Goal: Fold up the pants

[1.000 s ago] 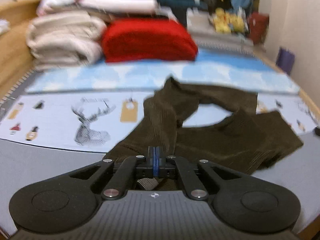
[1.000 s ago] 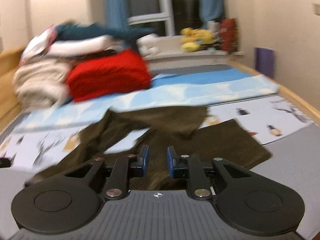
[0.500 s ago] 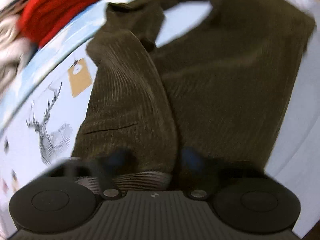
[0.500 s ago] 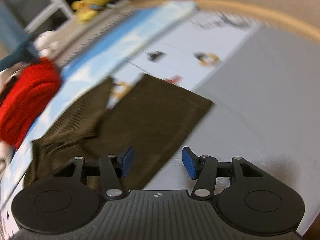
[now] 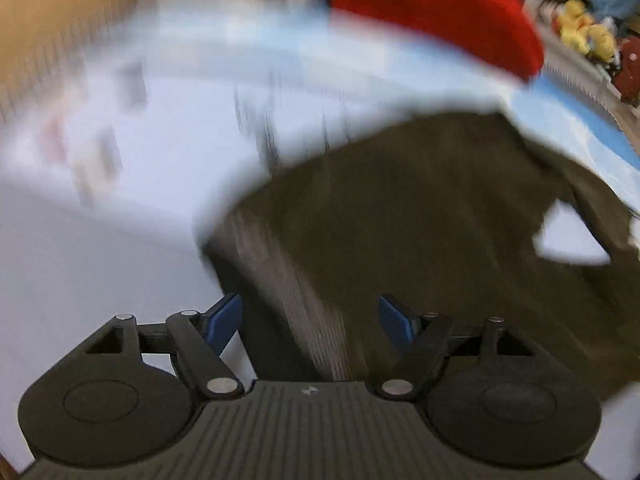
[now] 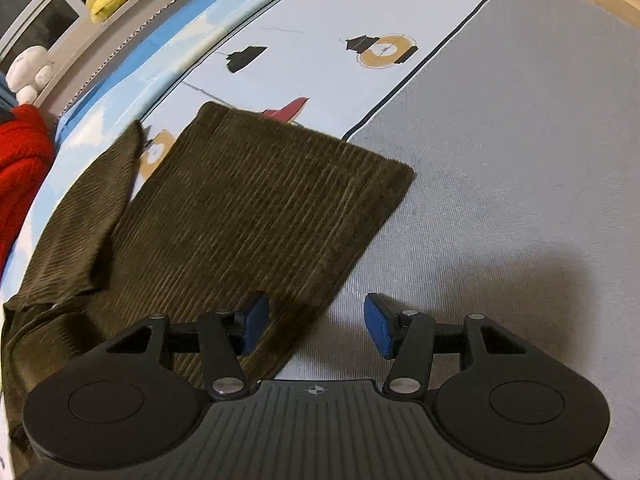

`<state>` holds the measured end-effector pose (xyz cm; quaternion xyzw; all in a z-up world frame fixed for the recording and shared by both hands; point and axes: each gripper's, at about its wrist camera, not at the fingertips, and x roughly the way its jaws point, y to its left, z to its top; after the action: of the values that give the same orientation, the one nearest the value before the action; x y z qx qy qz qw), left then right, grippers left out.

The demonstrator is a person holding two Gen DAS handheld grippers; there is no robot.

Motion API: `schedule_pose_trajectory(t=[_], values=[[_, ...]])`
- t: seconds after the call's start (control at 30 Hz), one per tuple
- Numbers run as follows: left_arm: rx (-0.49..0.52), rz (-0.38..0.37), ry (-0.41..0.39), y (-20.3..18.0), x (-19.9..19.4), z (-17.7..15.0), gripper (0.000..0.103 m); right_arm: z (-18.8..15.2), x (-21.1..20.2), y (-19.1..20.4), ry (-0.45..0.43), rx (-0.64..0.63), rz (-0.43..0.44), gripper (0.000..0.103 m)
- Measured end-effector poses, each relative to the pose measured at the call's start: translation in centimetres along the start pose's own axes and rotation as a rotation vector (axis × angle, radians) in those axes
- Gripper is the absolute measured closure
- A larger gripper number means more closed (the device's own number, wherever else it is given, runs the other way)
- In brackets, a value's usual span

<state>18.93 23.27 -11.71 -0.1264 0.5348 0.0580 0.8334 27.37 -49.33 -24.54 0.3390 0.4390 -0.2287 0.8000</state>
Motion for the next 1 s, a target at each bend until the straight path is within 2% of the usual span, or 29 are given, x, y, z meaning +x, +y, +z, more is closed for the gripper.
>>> schedule_pose_trajectory(t=[0.03, 0.07, 0.1, 0.13, 0.17, 0.2, 0.27, 0.33, 0.4, 0.5, 0.6, 0.7, 0.83, 0.93, 1.0], values=[[-0.032, -0.025, 0.101, 0.9, 1.5, -1.1, 0.023, 0.0, 0.1, 0.3, -0.019, -0.013, -0.008, 0.049], [-0.039, -0.033, 0.168, 1.4, 2.6, -2.1, 0.023, 0.0, 0.2, 0.5, -0.036, -0.023, -0.015, 0.058], [-0.025, -0.04, 0.211, 1.5, 3.4, -2.8, 0.023, 0.0, 0.3, 0.7, -0.05, -0.032, -0.02, 0.065], [0.004, -0.058, 0.242, 1.3, 4.0, -3.4, 0.023, 0.0, 0.3, 0.6, -0.059, -0.037, -0.027, 0.081], [0.032, -0.071, 0.259, 1.0, 4.5, -3.9, 0.024, 0.2, 0.5, 0.4, -0.066, -0.036, -0.027, 0.088], [0.077, -0.074, 0.265, 0.5, 4.7, -4.4, 0.025, 0.4, 0.5, -0.1, -0.067, -0.021, -0.006, 0.09], [0.211, -0.041, 0.229, -0.8, 4.4, -5.2, 0.04, 1.0, -0.5, -1.0, -0.104, 0.01, 0.017, 0.093], [0.247, -0.029, 0.213, -0.8, 3.9, -4.8, 0.066, 1.8, -2.5, -1.8, -0.175, 0.034, 0.025, 0.094], [0.265, -0.015, 0.18, -0.6, 2.3, -4.4, 0.074, 2.7, -4.8, -3.1, -0.245, 0.074, -0.006, 0.094], [0.336, 0.004, 0.101, -0.1, -0.5, -4.5, 0.077, 3.4, -7.9, -6.9, -0.295, 0.143, -0.092, 0.095], [0.375, -0.005, 0.082, 0.0, -3.0, -4.0, 0.078, 3.3, -9.4, -11.3, -0.228, 0.179, -0.134, 0.095], [0.434, -0.009, 0.103, 1.0, -4.2, -5.0, 0.078, 2.4, -10.5, -15.1, -0.136, 0.221, -0.182, 0.095], [0.478, 0.002, 0.12, 0.8, -2.8, -6.1, 0.077, 0.6, -11.7, -18.3, -0.048, 0.209, -0.208, 0.096], [0.487, 0.047, 0.167, 2.1, -1.6, -6.9, 0.076, -1.0, -11.6, -20.1, 0.06, 0.2, -0.22, 0.096], [0.475, 0.075, 0.195, 2.9, -0.9, -6.7, 0.075, -1.6, -11.6, -21.2, 0.09, 0.229, -0.24, 0.096]])
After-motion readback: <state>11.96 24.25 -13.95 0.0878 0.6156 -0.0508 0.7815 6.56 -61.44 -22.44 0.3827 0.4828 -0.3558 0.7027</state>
